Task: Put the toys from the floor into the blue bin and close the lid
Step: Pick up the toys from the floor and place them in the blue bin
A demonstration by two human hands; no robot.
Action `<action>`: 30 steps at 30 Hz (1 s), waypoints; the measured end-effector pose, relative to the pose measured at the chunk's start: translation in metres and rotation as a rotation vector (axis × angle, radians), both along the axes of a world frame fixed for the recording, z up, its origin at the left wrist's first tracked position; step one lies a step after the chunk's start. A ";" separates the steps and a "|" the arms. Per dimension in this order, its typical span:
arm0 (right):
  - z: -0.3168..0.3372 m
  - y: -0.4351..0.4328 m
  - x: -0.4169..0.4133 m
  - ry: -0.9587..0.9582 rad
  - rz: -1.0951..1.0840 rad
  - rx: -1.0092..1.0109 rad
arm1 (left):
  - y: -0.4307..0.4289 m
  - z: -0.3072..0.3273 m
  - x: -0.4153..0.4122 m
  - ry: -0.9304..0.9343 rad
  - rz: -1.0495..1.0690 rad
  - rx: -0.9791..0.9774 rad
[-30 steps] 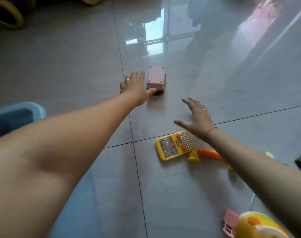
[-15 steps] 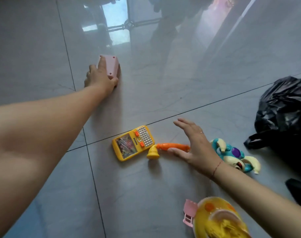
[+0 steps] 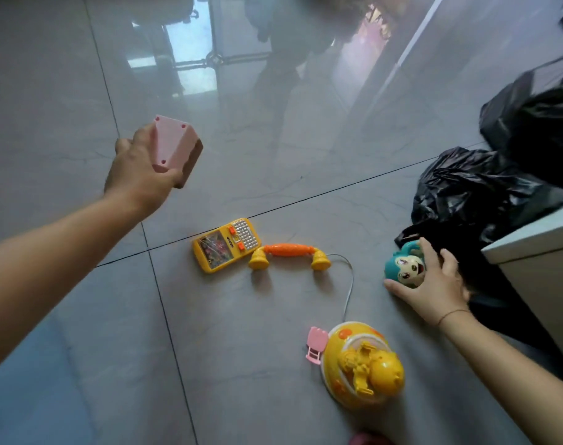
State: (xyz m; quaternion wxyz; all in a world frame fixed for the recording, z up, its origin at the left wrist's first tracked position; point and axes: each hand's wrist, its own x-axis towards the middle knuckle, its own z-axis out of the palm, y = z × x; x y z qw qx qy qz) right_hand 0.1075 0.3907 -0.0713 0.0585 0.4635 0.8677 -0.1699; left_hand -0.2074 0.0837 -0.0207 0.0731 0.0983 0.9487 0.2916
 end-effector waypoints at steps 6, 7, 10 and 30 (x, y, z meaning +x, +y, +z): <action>-0.010 -0.016 -0.004 0.125 -0.127 -0.071 | -0.060 0.058 0.078 0.061 0.021 0.102; -0.007 -0.022 -0.007 0.153 -0.154 -0.111 | -0.075 0.066 0.091 0.074 0.035 0.111; 0.014 -0.052 -0.019 0.317 -0.116 -0.236 | -0.122 0.093 0.130 0.085 0.077 0.167; 0.176 -0.451 -0.182 0.341 0.788 -1.013 | -0.358 0.134 0.260 0.168 0.598 0.062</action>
